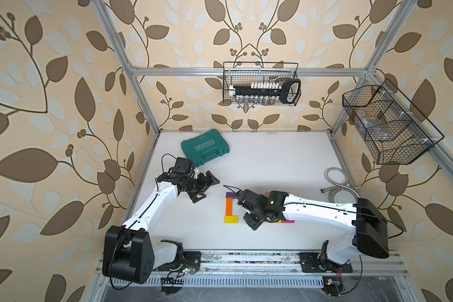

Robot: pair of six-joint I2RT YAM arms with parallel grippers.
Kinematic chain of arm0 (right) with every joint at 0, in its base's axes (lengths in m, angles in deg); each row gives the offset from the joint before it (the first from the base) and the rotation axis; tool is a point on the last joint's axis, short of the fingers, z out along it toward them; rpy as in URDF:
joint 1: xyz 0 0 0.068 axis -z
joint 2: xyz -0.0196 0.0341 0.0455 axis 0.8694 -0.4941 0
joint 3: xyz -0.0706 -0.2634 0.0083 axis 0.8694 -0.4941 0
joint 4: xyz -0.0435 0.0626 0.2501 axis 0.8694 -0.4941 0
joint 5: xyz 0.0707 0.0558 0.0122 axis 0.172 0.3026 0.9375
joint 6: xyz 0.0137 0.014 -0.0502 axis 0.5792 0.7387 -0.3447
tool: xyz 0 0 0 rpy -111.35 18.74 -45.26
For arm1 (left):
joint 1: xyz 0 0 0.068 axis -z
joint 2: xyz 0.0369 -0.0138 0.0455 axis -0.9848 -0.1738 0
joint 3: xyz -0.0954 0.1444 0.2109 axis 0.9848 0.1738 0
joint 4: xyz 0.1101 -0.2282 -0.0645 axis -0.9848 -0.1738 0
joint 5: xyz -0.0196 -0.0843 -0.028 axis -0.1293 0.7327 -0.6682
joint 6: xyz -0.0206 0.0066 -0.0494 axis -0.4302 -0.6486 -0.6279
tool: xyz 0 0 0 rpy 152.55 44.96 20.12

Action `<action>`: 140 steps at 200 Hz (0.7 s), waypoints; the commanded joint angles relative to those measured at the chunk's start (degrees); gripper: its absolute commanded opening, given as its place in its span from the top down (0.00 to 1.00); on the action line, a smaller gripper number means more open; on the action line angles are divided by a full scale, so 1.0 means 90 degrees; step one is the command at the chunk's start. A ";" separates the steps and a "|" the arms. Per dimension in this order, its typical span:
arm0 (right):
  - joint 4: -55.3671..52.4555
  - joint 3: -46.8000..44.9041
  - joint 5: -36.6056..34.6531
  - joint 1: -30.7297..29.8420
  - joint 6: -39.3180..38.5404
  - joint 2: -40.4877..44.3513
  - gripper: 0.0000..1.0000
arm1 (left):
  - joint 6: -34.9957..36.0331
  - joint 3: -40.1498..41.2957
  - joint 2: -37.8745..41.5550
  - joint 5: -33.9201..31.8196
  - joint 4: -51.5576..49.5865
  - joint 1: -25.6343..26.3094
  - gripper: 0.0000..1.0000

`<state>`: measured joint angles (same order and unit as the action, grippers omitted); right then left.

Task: Assemble the letter c with building blocks
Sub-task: Assemble the building block at the center of the board.

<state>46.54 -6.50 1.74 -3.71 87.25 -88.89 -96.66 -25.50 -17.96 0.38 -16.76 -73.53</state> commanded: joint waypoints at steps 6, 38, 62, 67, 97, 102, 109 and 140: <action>0.0201 0.0050 0.0006 -0.0097 -0.0775 -0.0385 1.00 | 0.0242 0.0160 0.0113 0.0149 -0.0099 -0.0303 0.01; 0.0383 0.0045 -0.0224 -0.0251 -0.1194 -0.0687 1.00 | 0.0246 0.0366 -0.0015 0.0520 0.0126 -0.0877 0.01; 0.0363 0.0153 -0.0370 -0.0281 -0.1441 -0.0883 1.00 | 0.0234 0.0420 -0.0106 0.0684 0.0226 -0.1051 0.01; 0.0357 0.0164 -0.0416 -0.0300 -0.1516 -0.0938 1.00 | 0.0225 0.0421 -0.0111 0.0694 0.0234 -0.1062 0.01; 0.0442 0.0167 -0.0589 -0.0334 -0.1754 -0.1276 1.00 | 0.0252 0.0416 -0.0102 0.0704 0.0237 -0.1104 0.01; 0.0500 0.0158 -0.0570 -0.0338 -0.1765 -0.1305 1.00 | 0.0253 0.0421 -0.0102 0.0716 0.0238 -0.1125 0.01; 0.0563 0.0132 -0.0569 -0.0336 -0.1767 -0.1347 1.00 | 0.0259 0.0432 -0.0111 0.0728 0.0244 -0.1128 0.01; 0.0786 0.0013 -0.0568 -0.0339 -0.1757 -0.1444 1.00 | 0.0254 0.0480 -0.0092 0.0743 0.0268 -0.1192 0.01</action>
<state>51.42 -6.32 -2.19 -6.38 72.51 -100.95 -95.99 -22.02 -18.97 5.27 -14.93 -83.45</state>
